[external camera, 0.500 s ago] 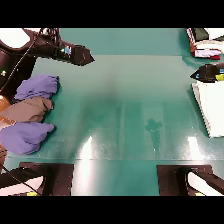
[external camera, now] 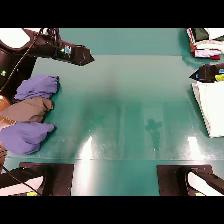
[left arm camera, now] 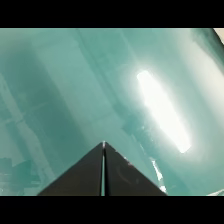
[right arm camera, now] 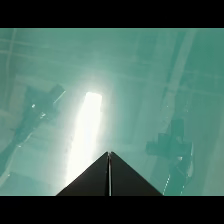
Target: Fold the shirts.
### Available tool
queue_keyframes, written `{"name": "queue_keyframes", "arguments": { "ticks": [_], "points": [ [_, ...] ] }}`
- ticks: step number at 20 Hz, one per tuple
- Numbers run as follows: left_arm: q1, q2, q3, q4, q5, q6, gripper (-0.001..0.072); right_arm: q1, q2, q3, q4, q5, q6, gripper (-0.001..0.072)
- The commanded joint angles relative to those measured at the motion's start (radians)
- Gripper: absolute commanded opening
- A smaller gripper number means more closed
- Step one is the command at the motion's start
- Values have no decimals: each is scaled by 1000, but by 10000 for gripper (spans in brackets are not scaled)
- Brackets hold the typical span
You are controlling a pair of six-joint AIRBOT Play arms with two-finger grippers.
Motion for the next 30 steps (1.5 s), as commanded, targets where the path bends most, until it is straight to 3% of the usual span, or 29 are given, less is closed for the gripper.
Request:
{"name": "queue_keyframes", "arguments": {
  "ticks": [1,5,7,8,10,11,18,23,24,25,26,30],
  "points": [
    [0,0,0,-2,0,0,25,1,0,1,0,1,0,21],
    [4,0,0,43,86,29,29,1,0,1,0,3,0,21],
    [11,-2,0,278,59,-36,509,1,0,1,0,6,0,21],
    [19,-5,-1,447,27,-110,572,1,0,1,0,6,0,20],
    [63,-23,-15,701,-32,-174,572,1,0,1,2,6,0,21],
    [105,-33,-41,752,-35,-182,572,1,0,1,1,6,0,20],
    [392,-147,-278,750,93,-237,572,1,0,1,1,5,0,20],
    [472,-232,-288,738,113,-244,569,1,0,1,1,3,0,20],
    [474,-232,-288,737,113,-244,446,1,0,1,1,2,0,20],
    [474,-232,-288,737,109,-243,175,1,0,1,1,-2,0,21],
    [473,-232,-288,735,101,-243,34,1,0,1,1,-6,0,20],
    [473,-168,-228,679,34,-234,24,1,1,2,1,-23,0,20]
  ]
}}
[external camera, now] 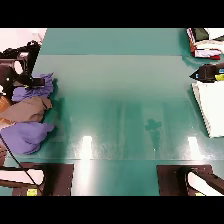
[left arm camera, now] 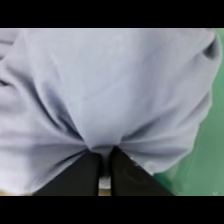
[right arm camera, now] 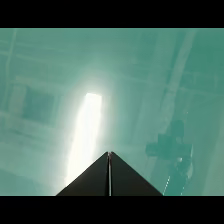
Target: Fold the shirts.
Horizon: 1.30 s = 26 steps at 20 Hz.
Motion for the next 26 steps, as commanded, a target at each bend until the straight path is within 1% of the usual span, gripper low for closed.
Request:
{"name": "queue_keyframes", "arguments": {
  "ticks": [1,3,5,7,9,10,12,13,15,18,19,20,21,22,23,26],
  "points": [
    [-1,90,59,-47,-36,11,23,0,2,2,1,-26,0,20],
    [-37,222,141,-48,-57,42,24,1,3,15,3,-47,0,20],
    [-100,352,250,-53,-126,64,24,5,3,66,9,-75,0,20],
    [-190,459,351,-56,-214,69,23,10,3,135,8,-101,0,20],
    [-306,524,407,-58,-274,65,23,10,3,206,8,-118,0,20],
    [-366,538,410,-60,-294,63,22,10,3,238,8,-120,0,20],
    [-506,523,393,-64,-356,16,22,10,3,296,8,-119,0,20],
    [-572,506,366,-70,-363,-5,23,10,3,316,8,-117,0,20],
    [-690,455,291,-120,-343,-6,24,10,3,340,8,-116,0,20],
    [-819,336,196,-294,-271,11,26,10,3,346,8,-97,0,21],
    [-854,287,177,-373,-240,42,63,10,3,345,8,-87,0,20],
    [-882,241,168,-436,-206,75,358,10,3,346,7,-82,0,20],
    [-904,195,167,-474,-170,84,636,10,3,346,7,-80,0,20],
    [-913,161,167,-475,-141,88,665,10,3,345,8,-80,0,20],
    [-908,143,167,-462,-130,113,665,10,3,346,8,-80,0,21],
    [-818,145,170,-297,-132,118,665,10,3,345,7,-80,0,21]
  ]
}}
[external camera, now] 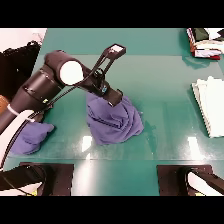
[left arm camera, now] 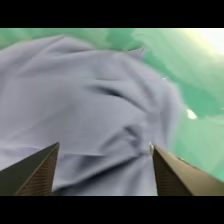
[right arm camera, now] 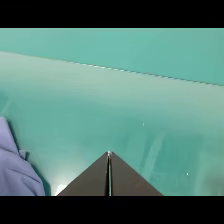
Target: Fold the shirts.
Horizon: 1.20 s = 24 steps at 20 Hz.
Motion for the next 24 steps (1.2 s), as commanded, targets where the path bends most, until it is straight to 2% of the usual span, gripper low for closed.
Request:
{"name": "queue_keyframes", "arguments": {
  "ticks": [1,3,8,12,17,19,21,24],
  "points": [
    [92,-32,-7,106,27,24,665,1,0,2,0,3,0,20],
    [225,-52,-13,85,33,8,665,1,0,2,0,4,0,20],
    [483,-241,-33,-149,56,9,664,1,0,2,0,30,0,20],
    [523,-390,-33,-258,87,17,664,1,0,2,0,55,0,20],
    [523,-432,-33,-330,180,16,654,2,0,2,1,64,1,20],
    [523,-432,-33,-342,191,17,302,2,-3,2,1,82,1,20],
    [523,-431,-29,-342,190,21,26,2,-13,-3,0,129,1,20],
    [525,-423,49,-300,112,71,25,2,-14,-121,0,198,6,20]
  ]
}}
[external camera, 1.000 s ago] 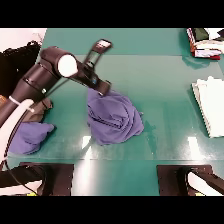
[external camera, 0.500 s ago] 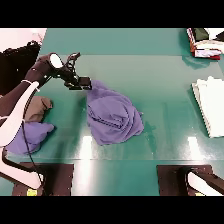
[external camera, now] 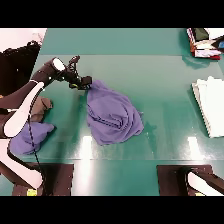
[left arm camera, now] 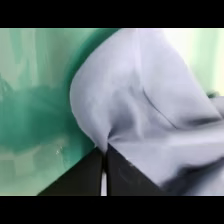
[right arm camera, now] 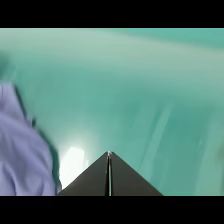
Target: Fold the shirts.
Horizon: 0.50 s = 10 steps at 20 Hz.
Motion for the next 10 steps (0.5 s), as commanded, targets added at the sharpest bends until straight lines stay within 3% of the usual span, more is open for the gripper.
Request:
{"name": "queue_keyframes", "arguments": {
  "ticks": [1,3,4,5,6,8,10],
  "points": [
    [2,14,83,50,-68,35,25,1,-3,-142,0,89,24,20],
    [2,48,129,66,-81,51,25,1,-4,-334,13,97,47,22],
    [2,63,143,66,-83,64,25,1,-4,-441,56,80,47,85],
    [2,76,151,65,-84,71,25,1,-4,-556,120,43,46,326],
    [2,83,151,64,-83,77,25,1,-5,-681,211,-9,40,465],
    [2,83,150,65,-96,78,25,23,-6,-895,382,-137,-58,458],
    [2,83,150,64,-100,78,25,93,-7,-1033,464,-272,-89,457]
  ]
}}
